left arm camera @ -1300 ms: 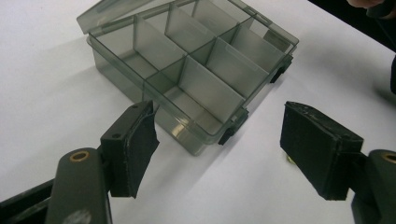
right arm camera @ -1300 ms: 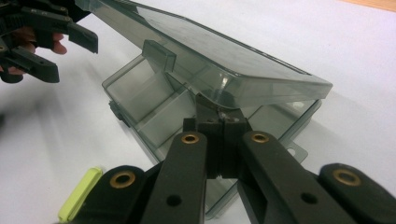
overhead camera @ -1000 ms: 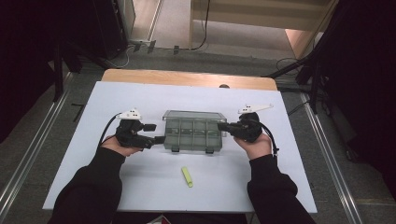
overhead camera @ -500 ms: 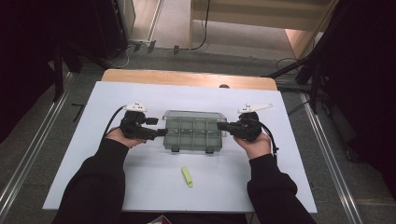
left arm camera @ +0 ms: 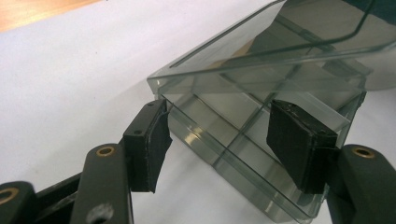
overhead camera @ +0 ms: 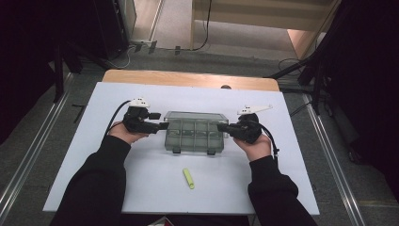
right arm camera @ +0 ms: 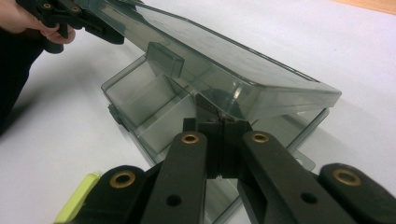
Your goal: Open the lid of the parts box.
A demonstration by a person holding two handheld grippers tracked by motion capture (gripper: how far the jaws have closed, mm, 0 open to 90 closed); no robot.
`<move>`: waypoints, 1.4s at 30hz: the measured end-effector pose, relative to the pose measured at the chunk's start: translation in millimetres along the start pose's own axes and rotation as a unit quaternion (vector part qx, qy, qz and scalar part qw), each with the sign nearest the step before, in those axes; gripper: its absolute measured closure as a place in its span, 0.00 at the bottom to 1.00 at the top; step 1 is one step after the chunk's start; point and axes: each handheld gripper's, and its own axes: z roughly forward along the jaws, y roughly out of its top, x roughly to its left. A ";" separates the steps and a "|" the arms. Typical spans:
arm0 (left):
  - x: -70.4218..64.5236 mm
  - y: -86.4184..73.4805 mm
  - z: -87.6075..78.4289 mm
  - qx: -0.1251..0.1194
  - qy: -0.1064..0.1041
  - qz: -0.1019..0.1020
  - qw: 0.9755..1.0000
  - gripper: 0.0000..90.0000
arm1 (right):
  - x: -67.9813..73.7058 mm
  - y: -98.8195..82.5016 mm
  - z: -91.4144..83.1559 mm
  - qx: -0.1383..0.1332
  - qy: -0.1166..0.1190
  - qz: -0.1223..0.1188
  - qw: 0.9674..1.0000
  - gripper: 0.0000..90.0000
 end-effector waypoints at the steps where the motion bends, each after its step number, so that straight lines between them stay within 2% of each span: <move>1: 0.0 0.0 0.0 0.000 0.000 0.000 1.000 0.43 | 0.0 0.0 0.0 0.000 0.000 0.000 1.000 1.00; 6: 1.2 -0.1 3.8 0.003 0.004 0.003 1.000 0.44 | 1.2 0.0 2.0 0.001 0.000 -0.001 1.000 1.00; 9: 1.9 0.7 4.2 -0.005 0.009 -0.001 1.000 0.49 | 1.1 -0.1 1.8 0.000 0.000 0.000 1.000 1.00; 14: -2.8 1.9 5.0 -0.013 0.020 0.014 1.000 0.59 | 1.1 -0.7 1.9 0.000 0.000 0.001 1.000 1.00; 19: -6.5 2.8 5.8 -0.015 0.019 0.024 0.999 0.63 | 1.4 -1.4 2.0 0.002 -0.001 0.000 1.000 1.00; 33: -6.3 6.4 2.6 -0.028 0.015 0.014 0.999 0.64 | 2.3 -6.7 -2.6 -0.001 0.001 0.000 1.000 0.95; 36: -5.9 7.5 2.3 -0.028 0.015 0.017 0.999 0.64 | 2.1 -8.2 -2.8 -0.002 -0.001 -0.002 1.000 0.94; 42: -6.0 10.0 2.9 -0.028 0.013 0.017 0.999 0.64 | -1.0 -13.0 -3.5 0.000 -0.003 0.004 1.000 0.86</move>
